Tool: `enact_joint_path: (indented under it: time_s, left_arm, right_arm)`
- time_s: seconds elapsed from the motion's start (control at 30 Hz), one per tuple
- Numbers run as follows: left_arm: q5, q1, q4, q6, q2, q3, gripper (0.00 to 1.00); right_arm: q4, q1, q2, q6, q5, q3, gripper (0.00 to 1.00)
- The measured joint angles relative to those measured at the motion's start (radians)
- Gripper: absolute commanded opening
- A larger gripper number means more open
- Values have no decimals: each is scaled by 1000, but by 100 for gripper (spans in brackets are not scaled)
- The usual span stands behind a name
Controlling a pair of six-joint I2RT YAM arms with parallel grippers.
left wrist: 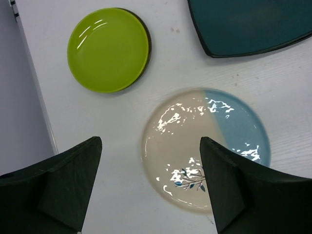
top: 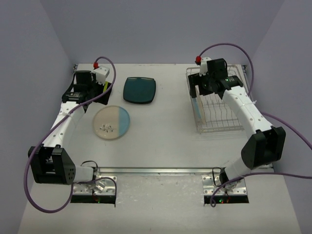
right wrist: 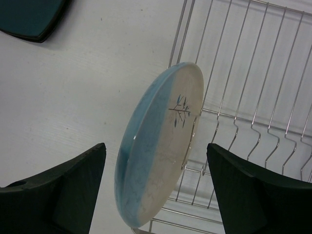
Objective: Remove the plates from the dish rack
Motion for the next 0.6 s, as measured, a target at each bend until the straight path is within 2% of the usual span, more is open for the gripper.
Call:
enact_joint_path:
  time_s: [0.2, 0.4, 0.53, 0.6]
  left_arm:
    - [-30, 0, 1, -11, -7, -39, 80]
    - [-48, 0, 2, -29, -14, -62, 80]
    - [-63, 0, 9, -33, -14, -62, 81]
    - [-69, 0, 9, -33, -14, -62, 81]
  right_arm:
    - [-28, 16, 49, 10, 28, 6, 83]
    - [-22, 60, 61, -1, 115, -39, 71]
    - [-27, 57, 94, -1, 152, -44, 55]
    - [-30, 53, 96, 0, 158, -44, 37]
